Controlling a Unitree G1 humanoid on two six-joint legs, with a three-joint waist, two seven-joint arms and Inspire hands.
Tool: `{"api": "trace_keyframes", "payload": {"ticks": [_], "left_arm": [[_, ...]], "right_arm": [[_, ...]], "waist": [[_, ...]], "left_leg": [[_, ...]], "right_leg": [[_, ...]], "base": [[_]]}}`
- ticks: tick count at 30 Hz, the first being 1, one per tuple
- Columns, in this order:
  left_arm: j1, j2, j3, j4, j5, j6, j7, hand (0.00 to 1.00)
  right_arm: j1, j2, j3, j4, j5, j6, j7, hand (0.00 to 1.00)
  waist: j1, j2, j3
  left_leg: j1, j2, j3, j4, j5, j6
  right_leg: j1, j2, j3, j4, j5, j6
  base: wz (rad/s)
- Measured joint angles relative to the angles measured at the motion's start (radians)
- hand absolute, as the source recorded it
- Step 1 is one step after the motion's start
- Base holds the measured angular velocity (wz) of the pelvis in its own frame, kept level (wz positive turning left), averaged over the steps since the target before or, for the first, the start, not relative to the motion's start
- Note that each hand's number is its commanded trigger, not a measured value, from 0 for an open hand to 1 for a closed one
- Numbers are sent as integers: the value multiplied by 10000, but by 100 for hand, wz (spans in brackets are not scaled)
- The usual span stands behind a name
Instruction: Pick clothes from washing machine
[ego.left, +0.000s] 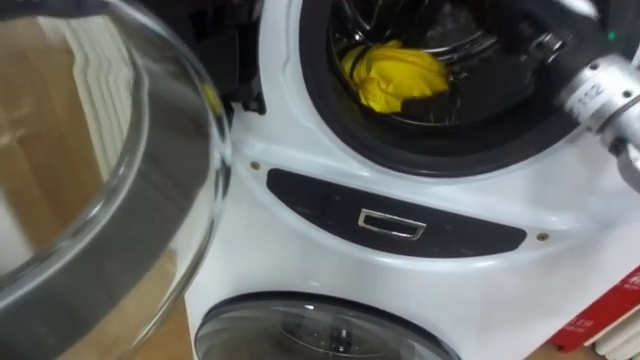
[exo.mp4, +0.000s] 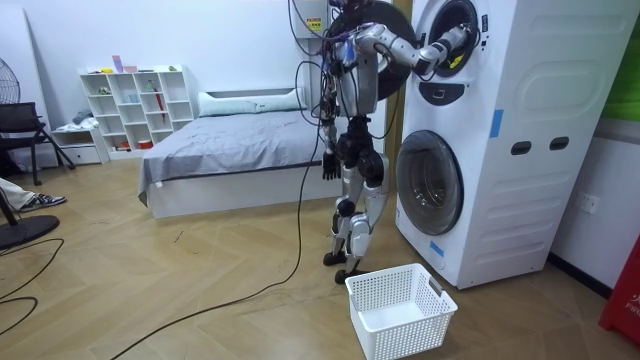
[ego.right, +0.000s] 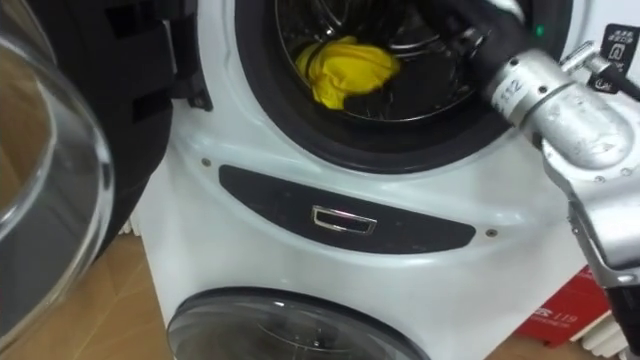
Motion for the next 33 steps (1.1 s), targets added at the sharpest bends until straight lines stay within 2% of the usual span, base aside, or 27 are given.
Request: {"api": "trace_keyframes", "payload": {"ticks": [1, 4, 10, 17, 23, 24, 25, 26, 33], "left_arm": [[-39, 55, -7, 44, -2, 0, -76, 0], [-188, 99, -175, 106, -35, -1, -136, 0], [-308, 139, -389, 112, -101, -13, -117, 0], [-350, 193, -480, 108, -98, -12, -241, 0], [-241, 239, -481, 109, -98, -9, -394, 0], [-211, 240, -481, 109, -98, -5, -417, 0], [-182, 240, -480, 109, -98, -1, -446, 0], [-185, 245, -480, 109, -98, 2, -488, 0], [-140, 245, -477, 107, -96, 18, -534, 0]], "right_arm": [[153, 0, 8, 3, -133, 70, 167, 0], [180, -4, 71, 25, -577, 157, 525, 0], [82, -177, 257, 130, -839, 162, 780, 0], [-171, -177, 270, 441, -1035, 189, 901, 0], [-196, -232, 264, 491, -1056, 206, 948, 0], [-238, -239, 267, 506, -1056, 228, 987, 57], [-299, -239, 279, 531, -1059, 289, 991, 70], [-377, -239, 309, 592, -1060, 312, 992, 100], [-543, -238, 429, 838, -1140, 313, 979, 100]], "waist": [[122, -61, 12], [195, -146, 18], [256, -152, 35], [371, -190, 105], [443, -201, 120], [452, -195, 125], [461, -189, 130], [474, -182, 135], [522, -196, 136]], "left_leg": [[13, -3, -9, 0, 0, 1], [10, -22, 19, -18, 1, 4], [8, -53, 23, -42, 0, 6], [3, -60, 24, -40, 1, 7], [1, -64, -5, -37, -1, 9], [1, -63, -8, -38, -2, 9], [-4, -64, -19, -45, -2, 9], [-4, -65, -26, -49, -2, 9], [1, -66, -34, -89, 1, 10]], "right_leg": [[5, -3, 8, 5, 0, 1], [-24, -20, 34, 24, -1, 16], [-31, -20, 45, 17, -10, 32], [-39, -4, 61, 15, -12, 28], [-43, -2, 67, 16, -12, 28], [-43, 2, 67, 15, -12, 28], [-48, 5, 65, 14, -12, 28], [-50, 9, 65, 11, -12, 27], [-45, 14, 50, -3, -20, 14]], "base": [[0], [-1], [0], [0], [0], [0], [0], [0], [0]]}}
